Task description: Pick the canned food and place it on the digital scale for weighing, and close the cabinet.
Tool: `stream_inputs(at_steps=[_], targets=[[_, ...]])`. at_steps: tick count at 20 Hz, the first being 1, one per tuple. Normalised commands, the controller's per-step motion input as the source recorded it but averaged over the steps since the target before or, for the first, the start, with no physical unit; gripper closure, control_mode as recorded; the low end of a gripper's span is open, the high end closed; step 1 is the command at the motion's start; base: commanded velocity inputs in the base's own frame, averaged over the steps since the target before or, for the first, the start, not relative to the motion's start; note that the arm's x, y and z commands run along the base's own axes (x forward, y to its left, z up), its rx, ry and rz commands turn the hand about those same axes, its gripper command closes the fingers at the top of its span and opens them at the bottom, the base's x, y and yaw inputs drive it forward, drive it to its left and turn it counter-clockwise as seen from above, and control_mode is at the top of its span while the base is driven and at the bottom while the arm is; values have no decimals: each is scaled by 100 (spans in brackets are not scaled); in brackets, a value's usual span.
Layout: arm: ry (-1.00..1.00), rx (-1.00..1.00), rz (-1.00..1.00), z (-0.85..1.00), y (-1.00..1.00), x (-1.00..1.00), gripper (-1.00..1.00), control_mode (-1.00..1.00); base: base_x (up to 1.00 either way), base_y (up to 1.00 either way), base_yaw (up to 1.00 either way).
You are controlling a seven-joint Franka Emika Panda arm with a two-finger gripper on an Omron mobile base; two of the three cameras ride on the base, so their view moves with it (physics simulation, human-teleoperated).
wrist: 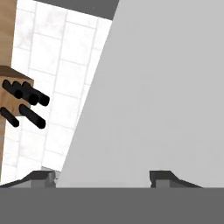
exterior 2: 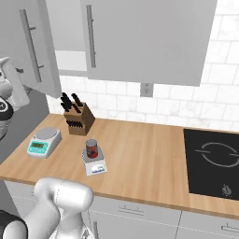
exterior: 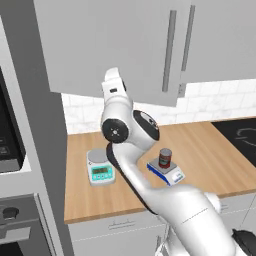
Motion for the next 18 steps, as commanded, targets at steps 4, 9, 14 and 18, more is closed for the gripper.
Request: stream_inputs(at_steps=[4, 9, 14, 18], targets=[[27, 6, -1, 59, -79, 39, -100, -100, 0, 0, 0], [8, 7, 0, 8, -56, 89, -100, -100, 0, 0, 0], [0, 8, 0, -1, -48, 100, -100, -100, 0, 0, 0], [0, 6, 0, -3, -43, 94, -100, -100, 0, 0, 0]])
